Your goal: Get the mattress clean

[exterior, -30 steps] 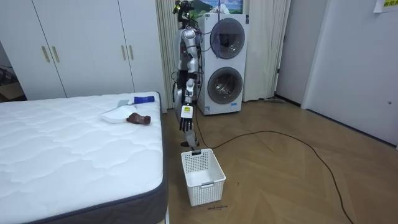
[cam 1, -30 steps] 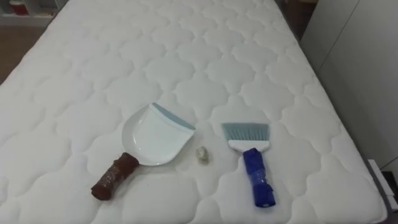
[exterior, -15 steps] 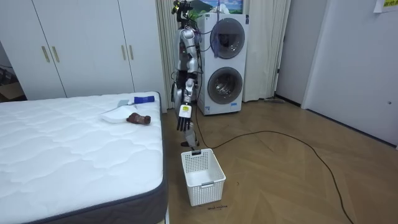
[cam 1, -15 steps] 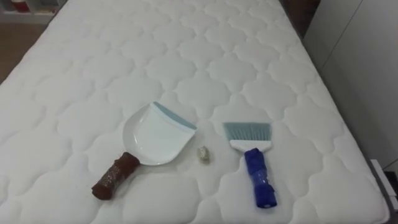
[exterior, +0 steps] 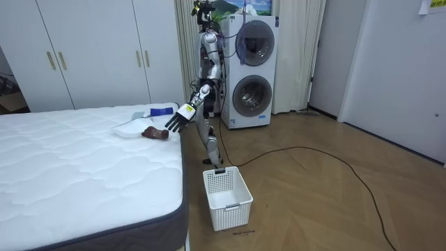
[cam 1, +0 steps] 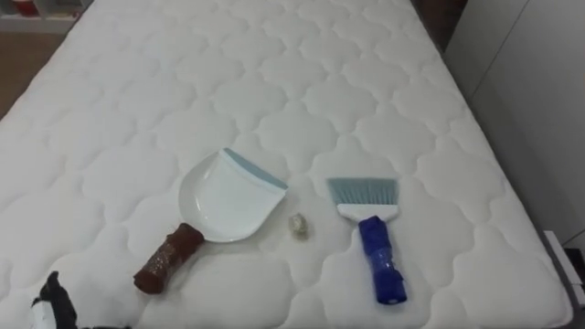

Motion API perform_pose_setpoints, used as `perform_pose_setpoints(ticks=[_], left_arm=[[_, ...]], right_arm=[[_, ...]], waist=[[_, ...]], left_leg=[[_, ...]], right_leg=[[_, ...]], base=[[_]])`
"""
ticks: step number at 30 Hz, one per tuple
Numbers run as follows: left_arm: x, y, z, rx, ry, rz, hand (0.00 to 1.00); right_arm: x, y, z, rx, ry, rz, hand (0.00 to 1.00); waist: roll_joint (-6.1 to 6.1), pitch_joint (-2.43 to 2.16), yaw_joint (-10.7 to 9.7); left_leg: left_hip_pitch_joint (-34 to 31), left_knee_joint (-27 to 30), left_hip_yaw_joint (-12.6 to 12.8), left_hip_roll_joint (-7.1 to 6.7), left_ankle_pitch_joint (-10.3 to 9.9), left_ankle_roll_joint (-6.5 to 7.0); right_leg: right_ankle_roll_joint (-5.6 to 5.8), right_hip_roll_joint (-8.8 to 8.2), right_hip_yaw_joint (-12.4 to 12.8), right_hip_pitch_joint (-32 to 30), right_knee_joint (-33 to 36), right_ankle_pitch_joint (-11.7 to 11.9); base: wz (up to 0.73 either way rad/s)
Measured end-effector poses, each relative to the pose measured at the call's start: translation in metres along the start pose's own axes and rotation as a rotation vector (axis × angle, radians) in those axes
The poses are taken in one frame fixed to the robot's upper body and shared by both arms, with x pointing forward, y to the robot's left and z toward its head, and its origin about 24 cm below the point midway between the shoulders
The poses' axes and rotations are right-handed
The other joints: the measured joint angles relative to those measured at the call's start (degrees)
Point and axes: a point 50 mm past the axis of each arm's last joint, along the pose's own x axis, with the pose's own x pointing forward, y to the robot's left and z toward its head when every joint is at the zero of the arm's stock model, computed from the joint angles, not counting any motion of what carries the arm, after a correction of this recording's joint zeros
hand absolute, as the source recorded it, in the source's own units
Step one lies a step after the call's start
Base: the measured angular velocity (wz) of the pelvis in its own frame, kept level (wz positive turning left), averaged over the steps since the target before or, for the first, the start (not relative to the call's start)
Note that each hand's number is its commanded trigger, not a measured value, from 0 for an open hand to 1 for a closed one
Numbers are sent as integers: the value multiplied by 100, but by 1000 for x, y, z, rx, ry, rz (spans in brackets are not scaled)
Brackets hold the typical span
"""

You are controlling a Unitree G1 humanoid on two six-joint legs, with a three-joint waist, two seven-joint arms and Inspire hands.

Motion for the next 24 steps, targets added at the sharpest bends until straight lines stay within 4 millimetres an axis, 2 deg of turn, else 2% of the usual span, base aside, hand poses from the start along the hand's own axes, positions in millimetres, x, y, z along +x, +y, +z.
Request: perform_pose_setpoints(ticks=[3,8,9,15,22,24], left_arm=[[4,-2,14,-12,-54,-4,0],[7,-5,42,-35,-167,-1,0],[6,-7,48,-40,-193,-3,0],[12,-14,75,-52,-276,-21,0],[14,-30,76,4,-269,-97,0],[15,-33,77,15,-266,-126,0]], right_arm=[[0,0,2,2,-8,9,0],[1,-3,11,16,-32,2,0],[1,-5,14,36,-41,-2,0],[2,-6,25,39,-69,-5,0],[3,-7,30,64,-80,-10,0],[3,-9,38,43,-96,-11,0]], waist=[[32,4,-24],[3,-10,-79],[0,-3,-137],[-17,14,-199],[-43,43,-268],[-61,54,-281]], left_leg=[[-10,-23,-8,0,0,0],[-305,70,-9,-10,22,-11],[-365,116,-6,-14,28,-13],[-531,143,4,-9,31,-16],[-695,124,56,1,33,-17],[-769,110,78,11,35,-19]], right_leg=[[0,3,1,-11,-26,0],[-5,-3,-7,-243,-79,3],[-5,-7,-13,-265,-80,3],[-5,-4,25,-425,-88,3],[-5,-5,39,-639,-84,3],[-5,-4,38,-743,-74,3]], base=[[0],[1],[6],[1],[-2],[-8]])
